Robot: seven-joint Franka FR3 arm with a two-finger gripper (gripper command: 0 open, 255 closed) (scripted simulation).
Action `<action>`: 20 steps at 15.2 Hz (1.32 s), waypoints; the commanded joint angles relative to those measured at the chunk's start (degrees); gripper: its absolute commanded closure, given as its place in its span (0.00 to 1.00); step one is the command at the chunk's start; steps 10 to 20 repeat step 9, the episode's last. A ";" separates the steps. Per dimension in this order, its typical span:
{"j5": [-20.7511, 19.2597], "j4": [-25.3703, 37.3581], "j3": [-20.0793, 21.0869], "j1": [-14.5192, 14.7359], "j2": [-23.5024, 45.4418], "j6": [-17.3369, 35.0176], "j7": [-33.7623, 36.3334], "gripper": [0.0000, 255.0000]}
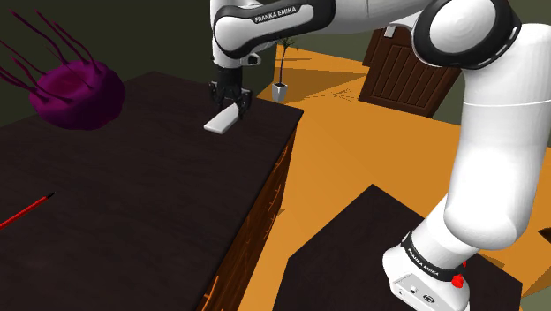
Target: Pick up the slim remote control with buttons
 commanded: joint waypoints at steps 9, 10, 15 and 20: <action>0.52 4.83 0.29 0.19 -1.01 -5.75 -0.44 1.00; 0.52 4.83 0.29 0.19 -1.01 -5.75 -0.44 1.00; 0.52 4.83 0.29 0.19 -1.01 -5.75 -0.44 1.00; 0.52 4.83 0.29 0.19 -1.01 -5.75 -0.44 1.00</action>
